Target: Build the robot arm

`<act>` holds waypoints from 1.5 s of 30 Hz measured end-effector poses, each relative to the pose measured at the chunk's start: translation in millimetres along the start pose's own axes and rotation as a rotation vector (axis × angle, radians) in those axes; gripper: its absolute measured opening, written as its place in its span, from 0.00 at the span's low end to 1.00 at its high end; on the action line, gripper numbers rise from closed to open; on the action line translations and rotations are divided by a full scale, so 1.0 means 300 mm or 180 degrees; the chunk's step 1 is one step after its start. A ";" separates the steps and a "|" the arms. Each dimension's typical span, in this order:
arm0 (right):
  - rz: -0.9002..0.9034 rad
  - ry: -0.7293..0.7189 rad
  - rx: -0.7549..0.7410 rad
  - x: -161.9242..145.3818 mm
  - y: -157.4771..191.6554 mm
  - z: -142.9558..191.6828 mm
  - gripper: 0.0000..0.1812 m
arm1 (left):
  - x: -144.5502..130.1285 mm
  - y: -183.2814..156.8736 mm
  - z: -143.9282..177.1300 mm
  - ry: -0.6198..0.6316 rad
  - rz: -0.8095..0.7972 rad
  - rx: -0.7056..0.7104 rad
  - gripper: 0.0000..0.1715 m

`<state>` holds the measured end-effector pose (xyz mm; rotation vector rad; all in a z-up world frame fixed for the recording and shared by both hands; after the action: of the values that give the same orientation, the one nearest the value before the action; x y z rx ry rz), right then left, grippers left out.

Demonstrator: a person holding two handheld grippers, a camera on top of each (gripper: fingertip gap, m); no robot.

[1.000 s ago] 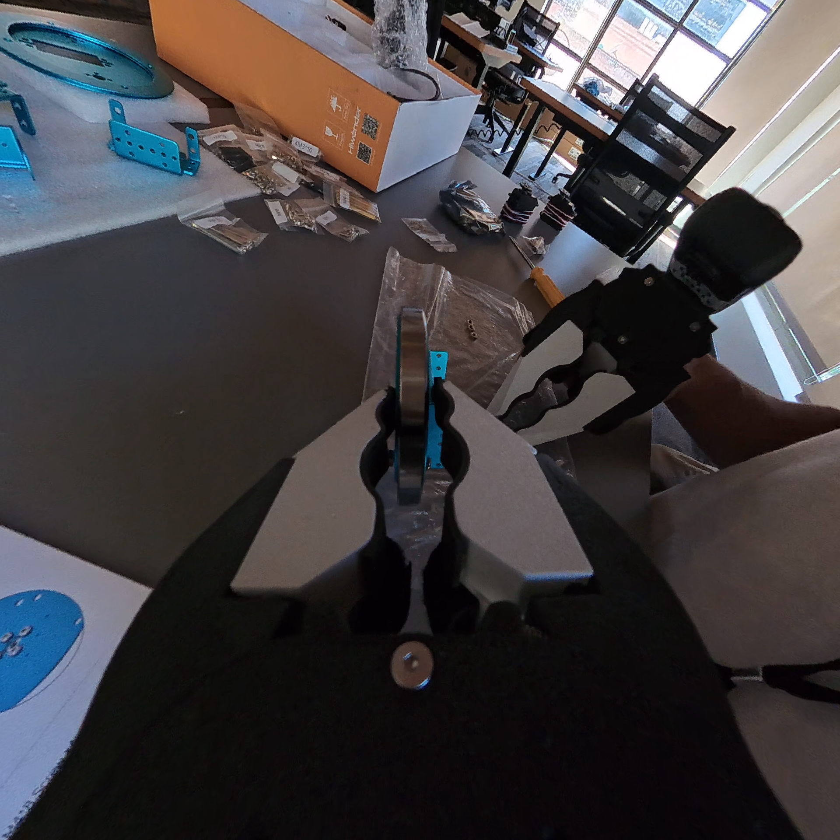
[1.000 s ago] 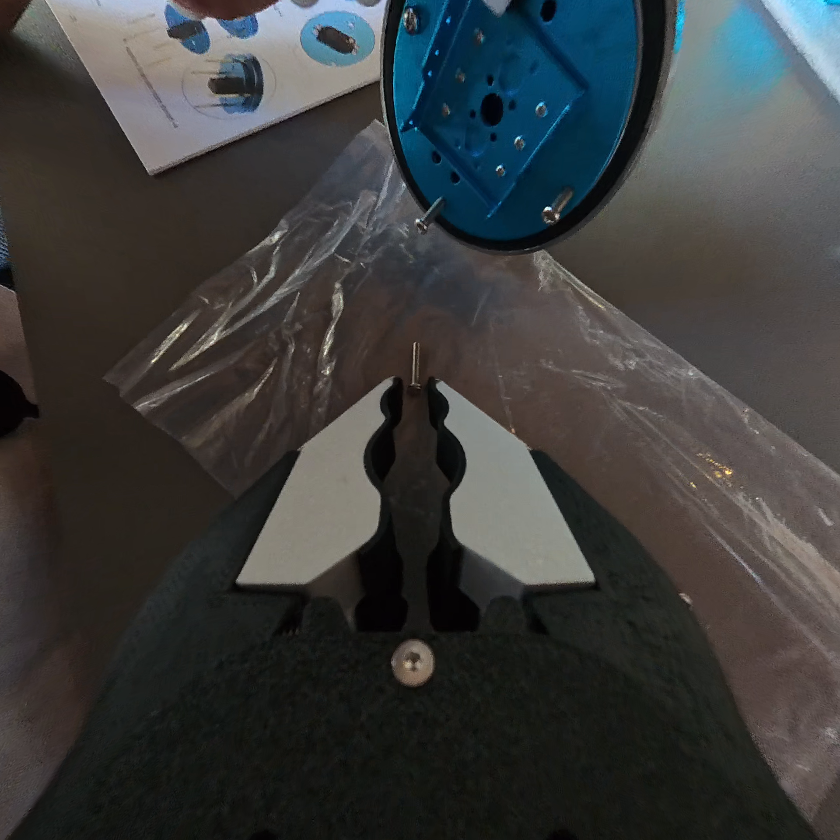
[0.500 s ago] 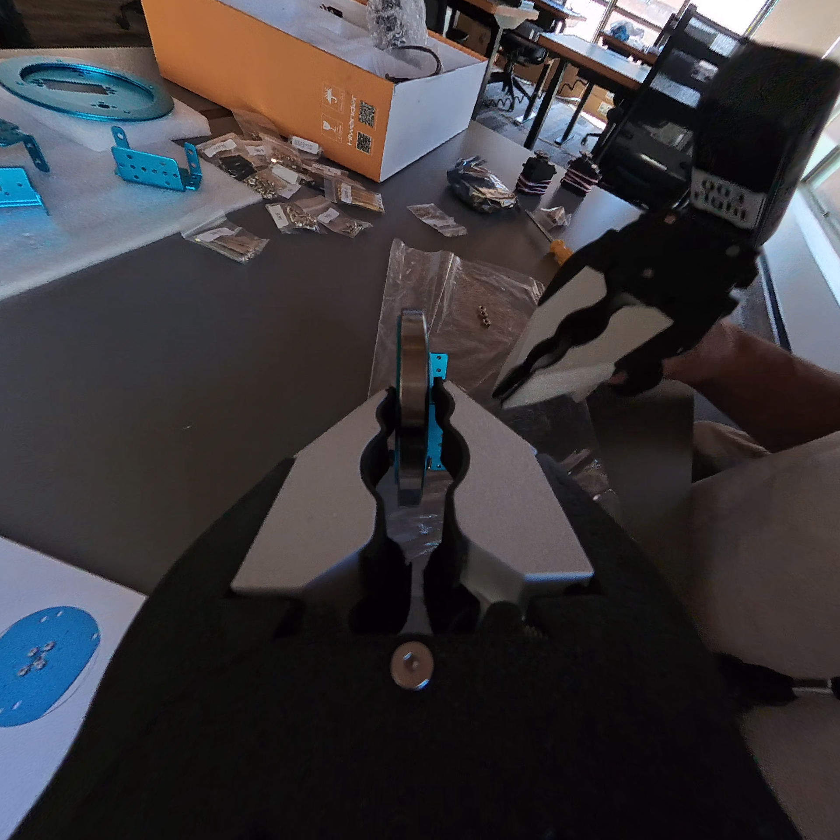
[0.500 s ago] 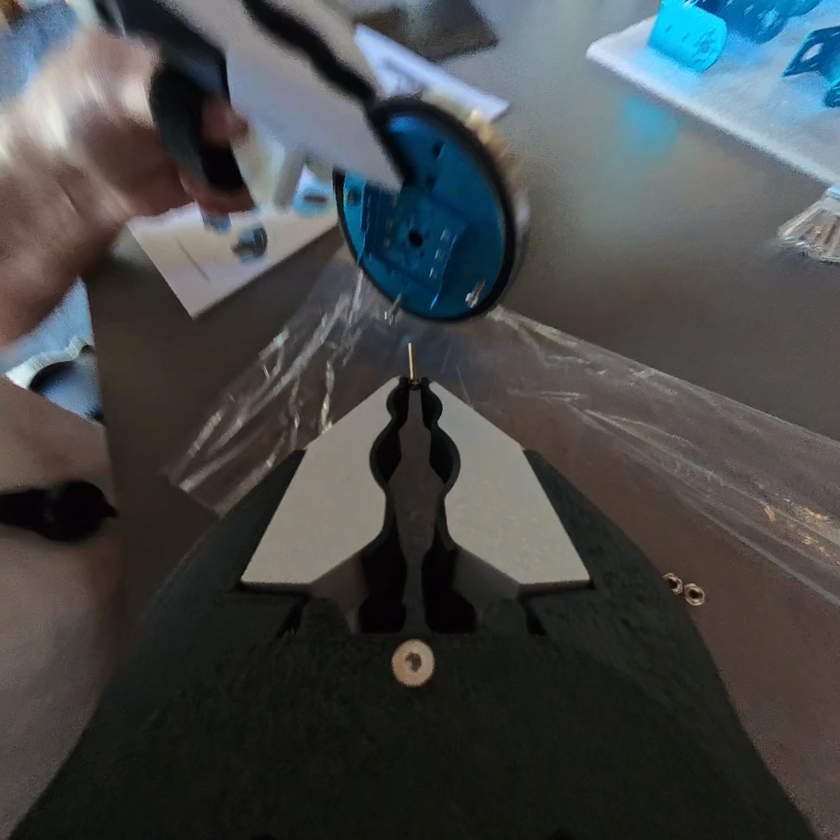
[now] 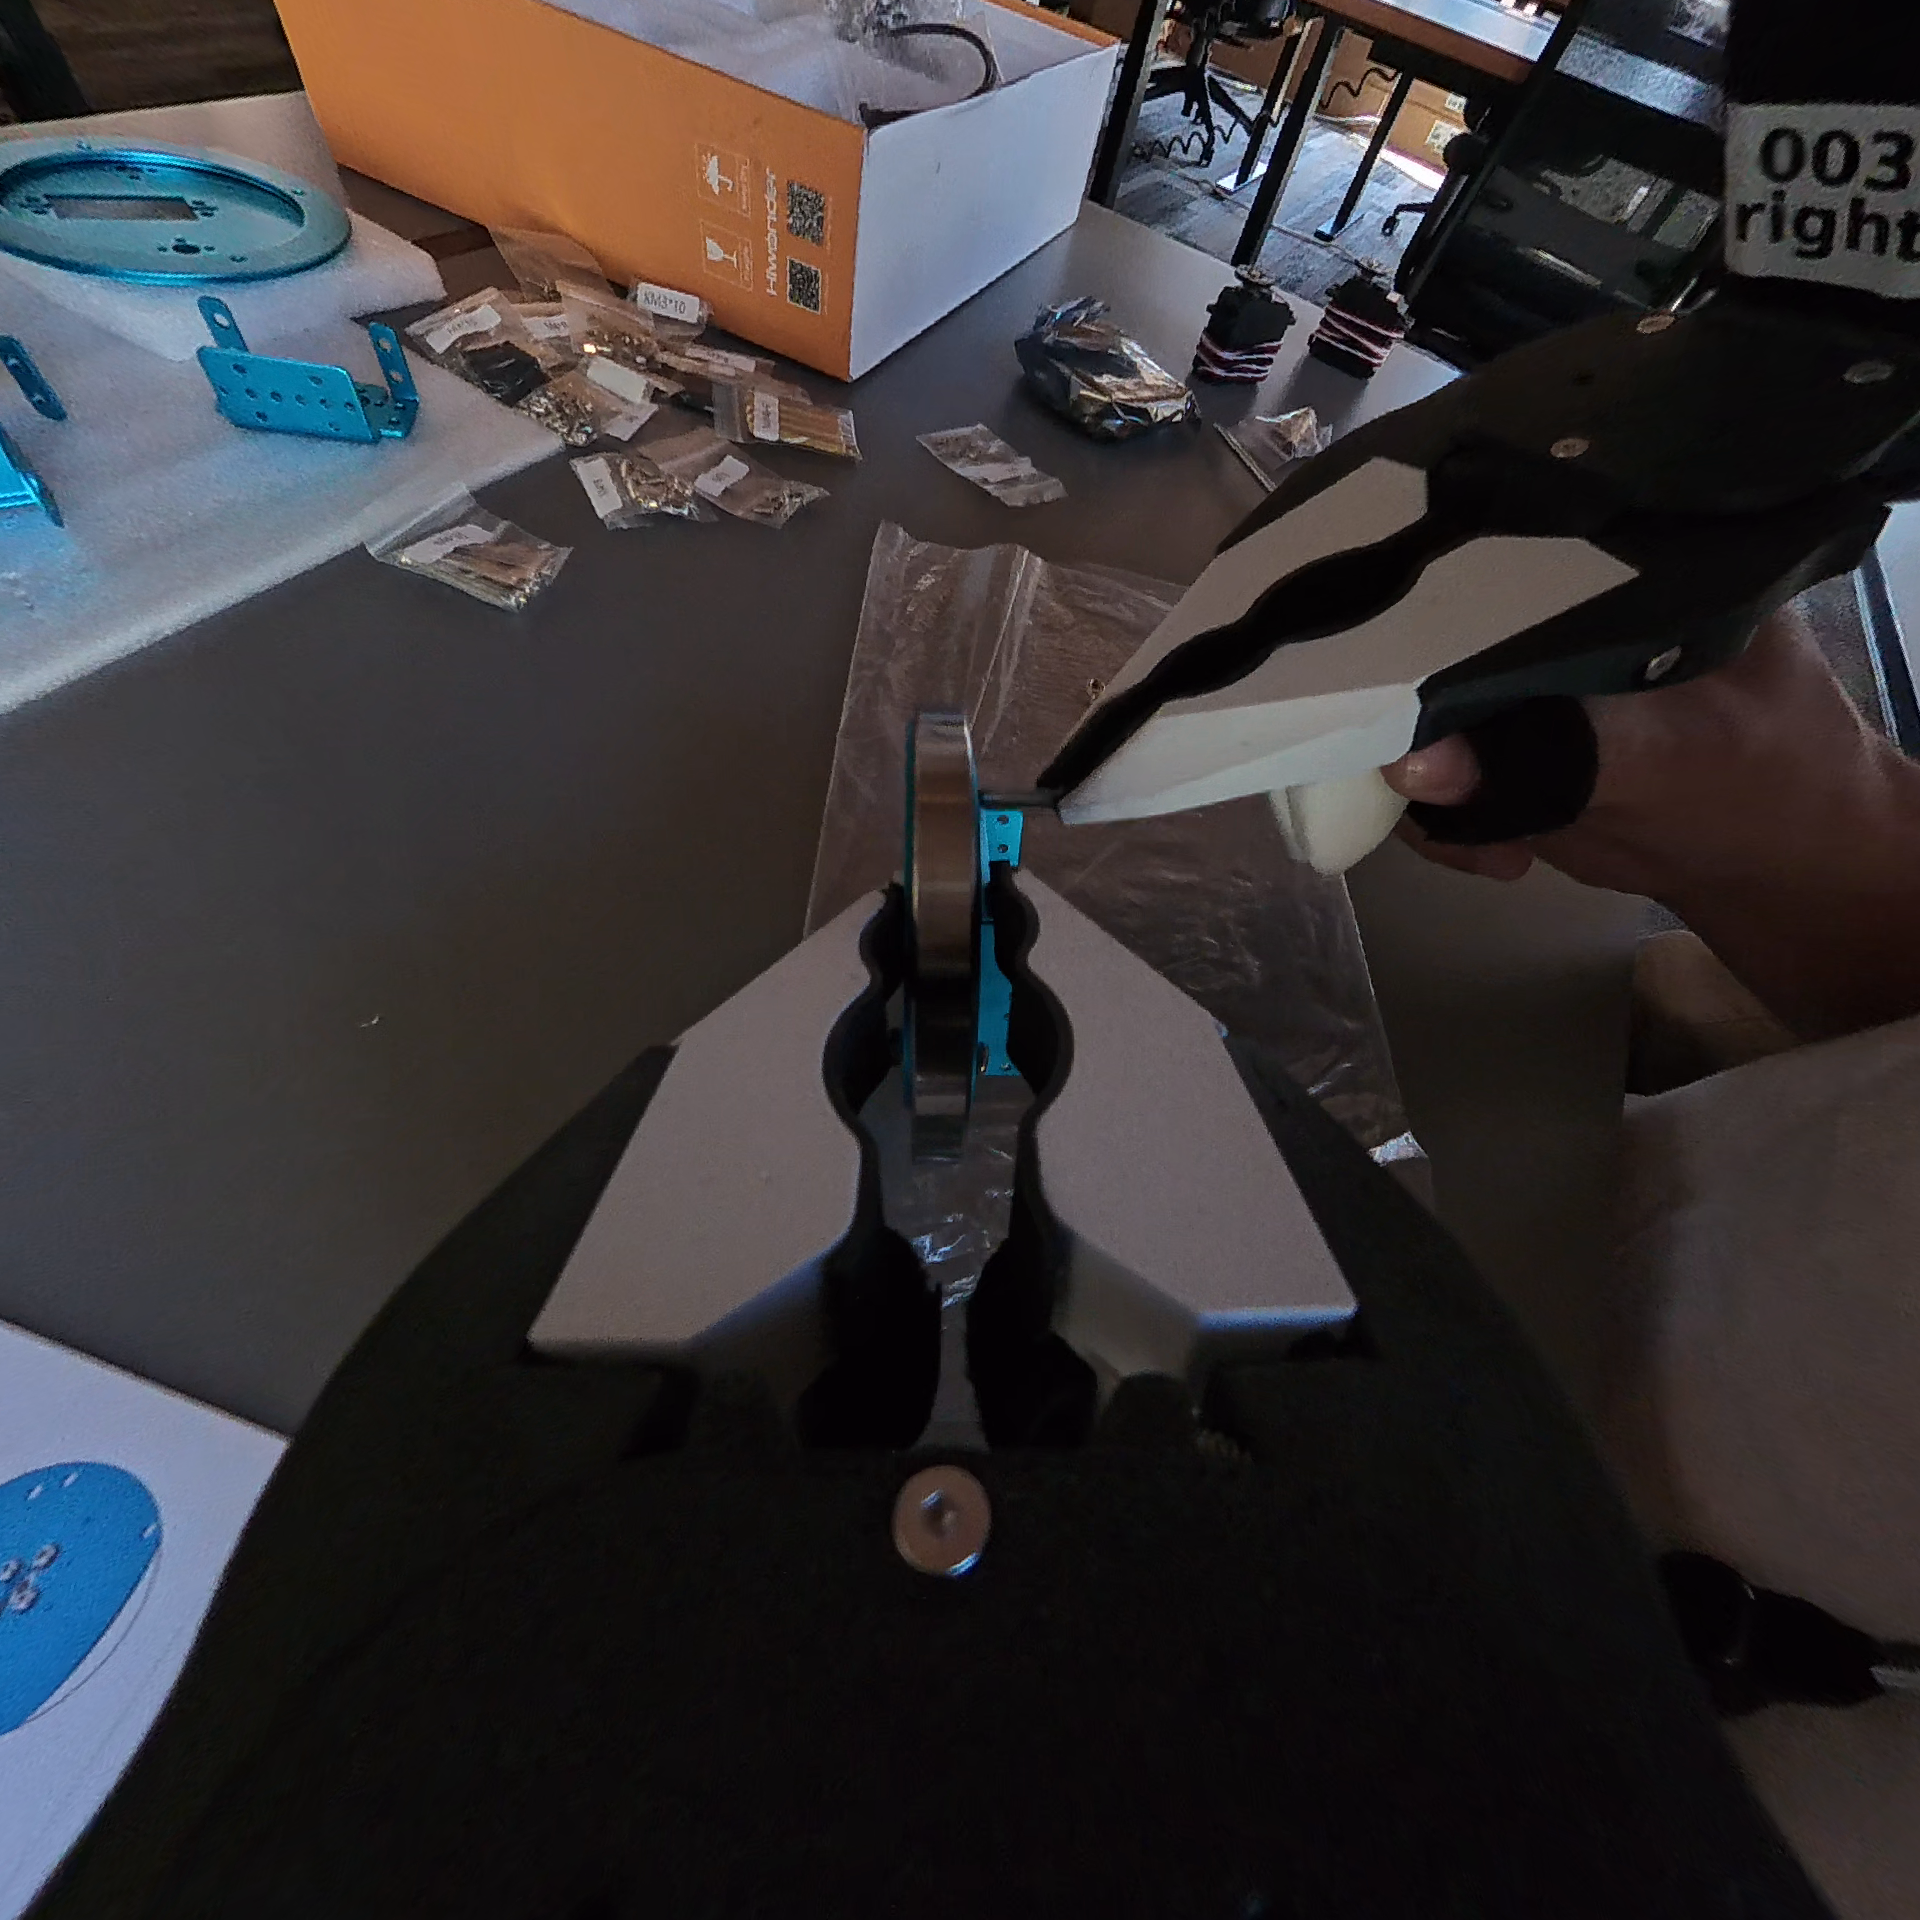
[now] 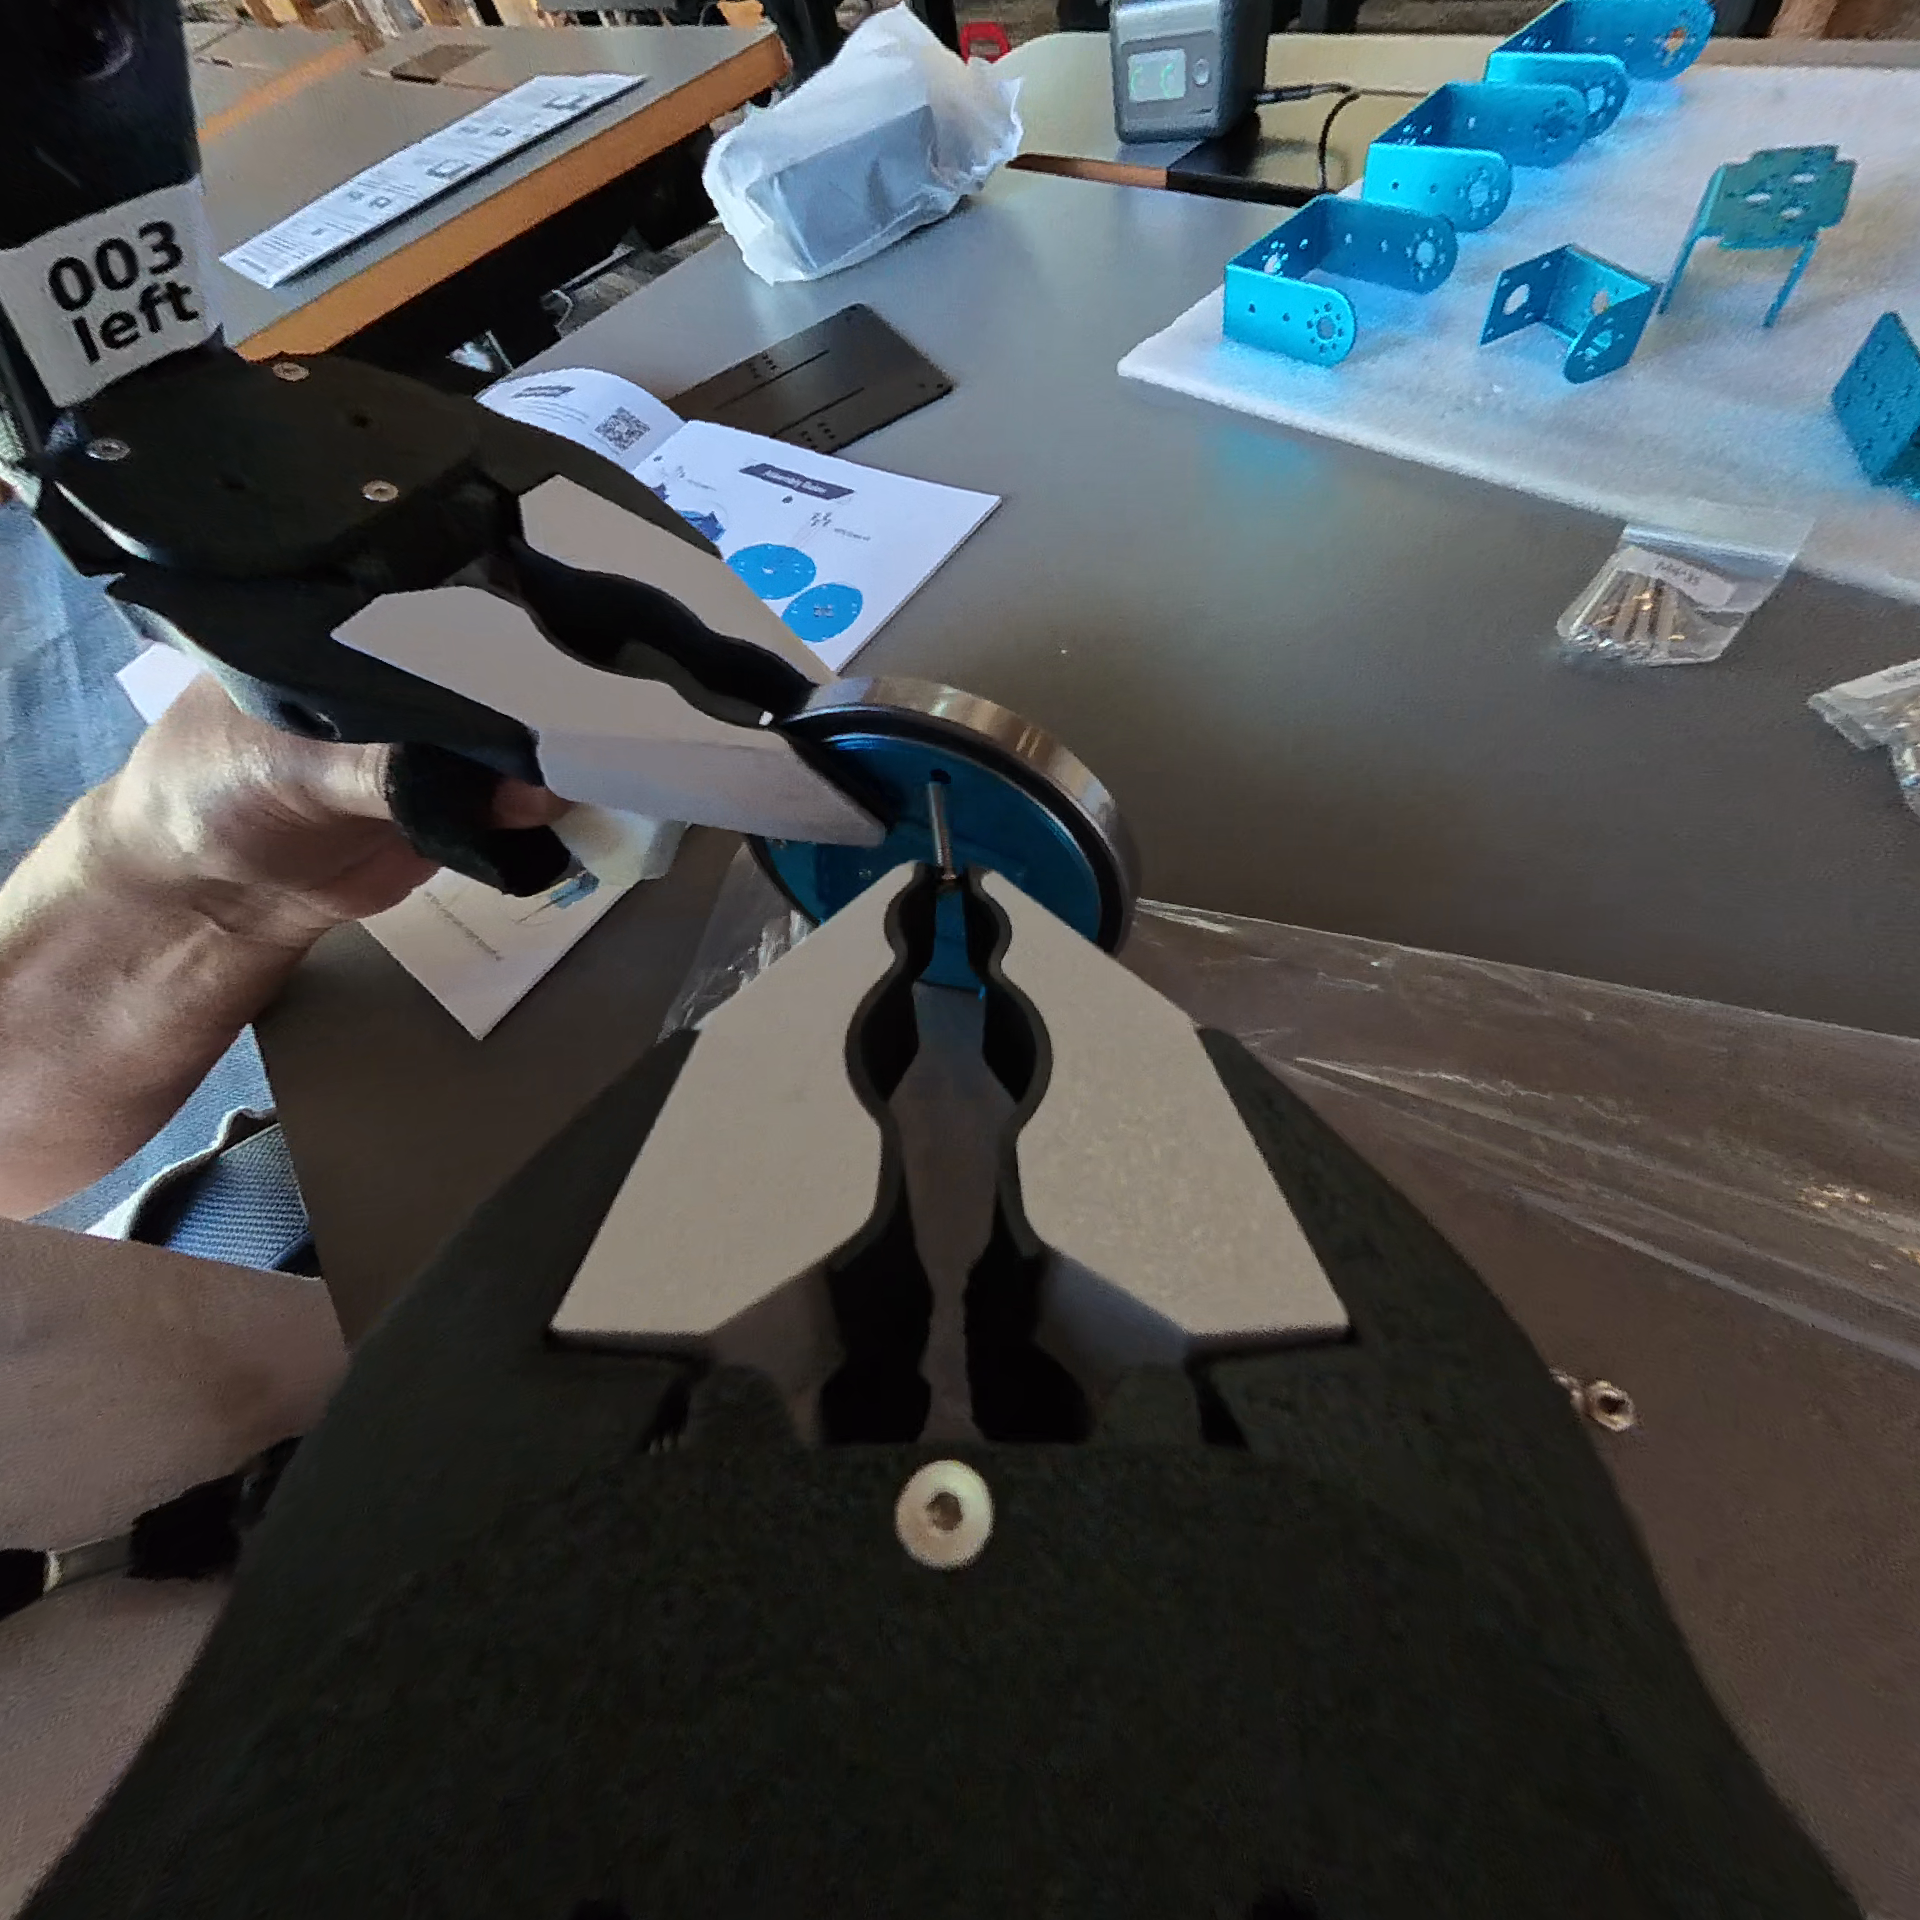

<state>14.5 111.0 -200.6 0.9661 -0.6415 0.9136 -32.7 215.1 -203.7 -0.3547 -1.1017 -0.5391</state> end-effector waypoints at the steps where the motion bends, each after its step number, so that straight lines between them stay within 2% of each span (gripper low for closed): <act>1: 0.0008 0.0000 -0.0028 0.002 -0.002 0.004 0.02 | 0.001 -0.001 -0.001 0.0003 -0.0003 0.0003 0.09; 26: 0.0182 0.0309 -0.0481 0.013 0.014 0.008 0.02 | 0.023 -0.043 -0.018 0.0254 -0.0022 0.0414 0.09; 34: 0.0384 0.0230 -0.0620 0.025 0.032 0.018 0.03 | 0.028 -0.069 -0.028 0.0285 -0.0145 0.0434 0.09; 39: 0.0502 0.0042 -0.0513 0.017 0.030 0.007 0.03 | 0.022 -0.055 -0.021 0.0227 -0.0060 0.0341 0.09; 42: 0.0551 -0.0102 -0.0296 0.017 0.035 0.005 0.02 | 0.018 -0.050 -0.016 0.0195 -0.0123 0.0256 0.09; 45: 0.0316 -0.0181 -0.0003 0.015 0.024 0.006 0.02 | 0.013 -0.046 -0.011 0.0153 -0.0146 0.0147 0.09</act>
<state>10.3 112.9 -193.4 0.9689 -0.7434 0.9759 -36.6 201.2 -201.3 -0.2754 -1.0761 -0.5592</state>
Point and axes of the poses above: each gripper's, where its closed fingertips meet, z back along the fingers, x out of its top, y = z × x across the jaws, the point moved 6 cm from there along z, back along the fingers, and after that the axes turned 12 degrees about -z, right-handed, at the moved point
